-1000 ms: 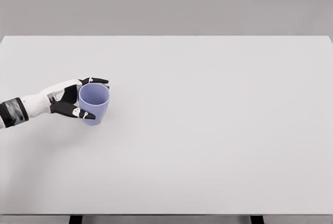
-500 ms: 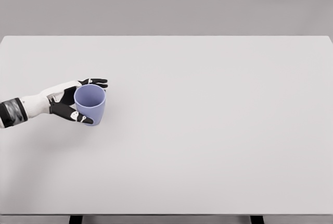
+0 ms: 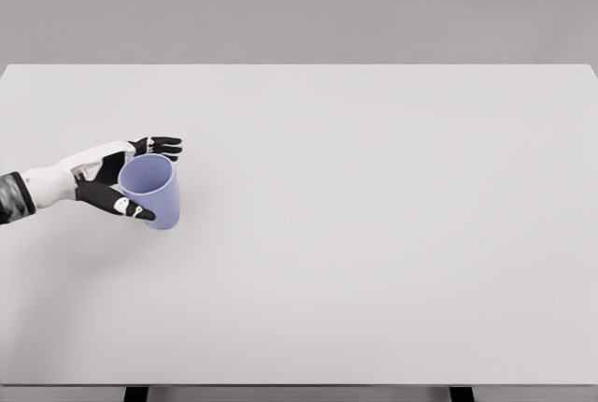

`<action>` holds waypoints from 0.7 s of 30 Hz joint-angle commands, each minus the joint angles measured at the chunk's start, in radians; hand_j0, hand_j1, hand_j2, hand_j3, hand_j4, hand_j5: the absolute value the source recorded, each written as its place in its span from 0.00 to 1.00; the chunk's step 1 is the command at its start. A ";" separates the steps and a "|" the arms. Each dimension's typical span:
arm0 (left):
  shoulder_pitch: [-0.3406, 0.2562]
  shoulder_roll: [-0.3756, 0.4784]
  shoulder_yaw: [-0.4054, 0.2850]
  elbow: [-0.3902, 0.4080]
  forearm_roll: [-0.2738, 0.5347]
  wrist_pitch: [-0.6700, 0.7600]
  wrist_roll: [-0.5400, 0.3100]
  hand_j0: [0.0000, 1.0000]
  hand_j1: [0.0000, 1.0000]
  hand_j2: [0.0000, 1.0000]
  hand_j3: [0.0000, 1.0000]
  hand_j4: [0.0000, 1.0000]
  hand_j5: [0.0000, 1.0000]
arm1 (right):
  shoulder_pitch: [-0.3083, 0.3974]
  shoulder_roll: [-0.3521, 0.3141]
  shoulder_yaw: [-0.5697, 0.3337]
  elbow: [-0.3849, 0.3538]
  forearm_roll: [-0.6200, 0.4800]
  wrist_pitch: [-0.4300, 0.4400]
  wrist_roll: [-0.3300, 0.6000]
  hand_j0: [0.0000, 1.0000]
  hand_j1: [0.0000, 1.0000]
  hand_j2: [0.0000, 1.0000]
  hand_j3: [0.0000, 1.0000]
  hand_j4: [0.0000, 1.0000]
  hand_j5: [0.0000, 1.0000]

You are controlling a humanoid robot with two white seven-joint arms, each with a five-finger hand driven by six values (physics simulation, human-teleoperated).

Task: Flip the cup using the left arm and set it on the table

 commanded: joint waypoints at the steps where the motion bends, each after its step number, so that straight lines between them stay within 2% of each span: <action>1: 0.000 0.012 0.002 -0.002 0.005 -0.002 0.000 1.00 1.00 1.00 1.00 1.00 1.00 | 0.000 0.000 0.000 0.000 0.000 0.000 0.000 1.00 1.00 1.00 1.00 1.00 1.00; 21: 0.005 0.081 0.011 -0.009 0.010 -0.067 0.000 1.00 1.00 1.00 1.00 1.00 1.00 | 0.000 0.000 0.000 0.000 0.000 0.000 0.000 1.00 1.00 1.00 1.00 1.00 1.00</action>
